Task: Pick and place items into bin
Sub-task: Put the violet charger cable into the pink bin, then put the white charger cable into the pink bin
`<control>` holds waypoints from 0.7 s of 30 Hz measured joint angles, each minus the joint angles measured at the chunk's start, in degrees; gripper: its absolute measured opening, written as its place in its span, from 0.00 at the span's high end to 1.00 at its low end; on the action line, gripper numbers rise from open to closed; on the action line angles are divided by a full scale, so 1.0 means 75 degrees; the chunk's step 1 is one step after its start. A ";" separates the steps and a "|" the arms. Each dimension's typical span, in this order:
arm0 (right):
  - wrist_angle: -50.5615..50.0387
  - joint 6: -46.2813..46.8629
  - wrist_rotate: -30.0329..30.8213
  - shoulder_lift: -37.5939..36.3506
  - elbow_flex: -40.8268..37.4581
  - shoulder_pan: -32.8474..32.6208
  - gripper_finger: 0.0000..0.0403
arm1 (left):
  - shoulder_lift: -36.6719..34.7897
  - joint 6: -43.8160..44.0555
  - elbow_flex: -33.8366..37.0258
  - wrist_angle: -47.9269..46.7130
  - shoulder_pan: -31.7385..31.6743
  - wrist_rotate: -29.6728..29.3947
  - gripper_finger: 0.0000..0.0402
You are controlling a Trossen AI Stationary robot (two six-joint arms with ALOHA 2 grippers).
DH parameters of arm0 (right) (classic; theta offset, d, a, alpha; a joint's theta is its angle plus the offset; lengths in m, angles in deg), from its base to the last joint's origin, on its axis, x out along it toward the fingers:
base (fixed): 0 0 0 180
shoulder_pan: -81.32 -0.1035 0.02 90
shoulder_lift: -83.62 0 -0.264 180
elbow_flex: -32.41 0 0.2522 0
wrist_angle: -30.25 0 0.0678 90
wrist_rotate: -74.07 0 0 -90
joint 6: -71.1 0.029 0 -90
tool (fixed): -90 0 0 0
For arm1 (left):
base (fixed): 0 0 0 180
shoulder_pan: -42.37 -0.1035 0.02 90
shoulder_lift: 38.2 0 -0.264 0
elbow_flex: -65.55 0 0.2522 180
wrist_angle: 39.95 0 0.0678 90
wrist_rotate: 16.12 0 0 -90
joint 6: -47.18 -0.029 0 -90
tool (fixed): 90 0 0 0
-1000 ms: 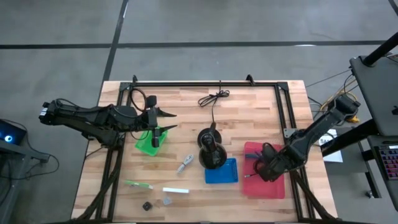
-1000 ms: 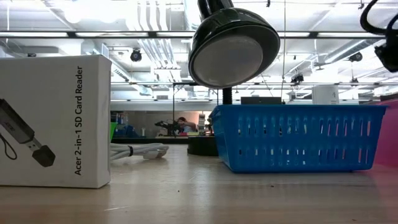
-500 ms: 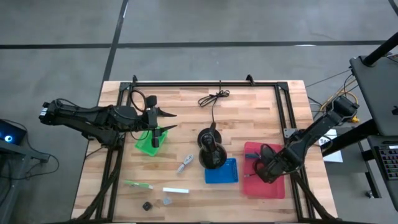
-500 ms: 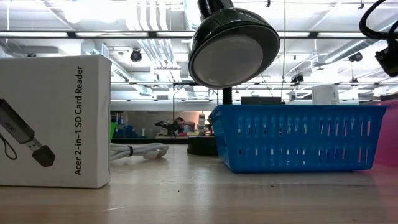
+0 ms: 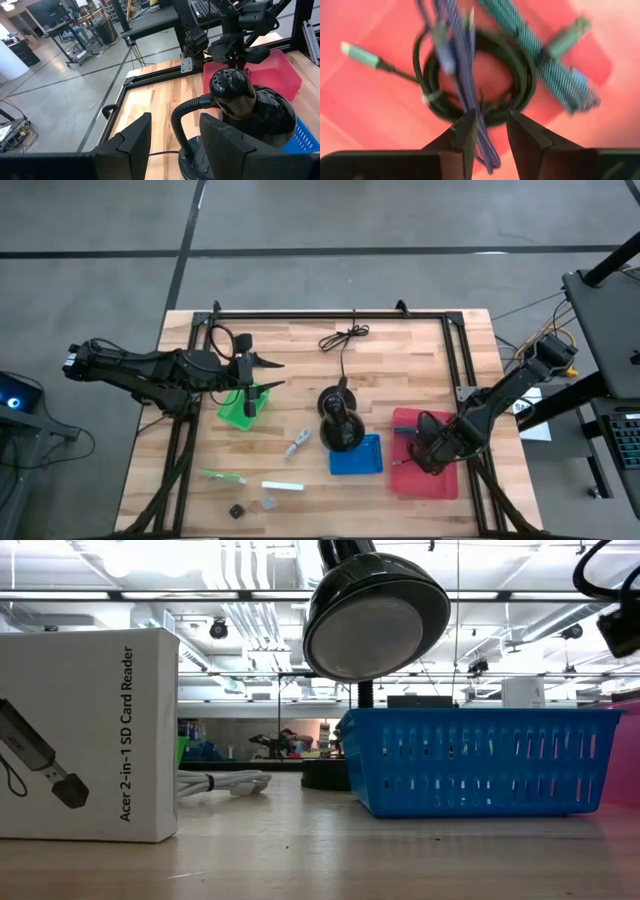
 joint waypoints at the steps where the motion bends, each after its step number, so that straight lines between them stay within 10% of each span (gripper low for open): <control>1: 0.0003 -0.0157 0.0226 0.0000 0.0000 -0.0003 0.76 | 0.0000 -0.0001 0.0010 0.0009 0.0000 -0.0002 0.62; 21: 0.0824 -0.5196 0.7833 -0.0134 0.0109 -0.0332 0.82 | 0.0003 0.0085 0.0428 0.0153 -0.0003 -0.0542 0.62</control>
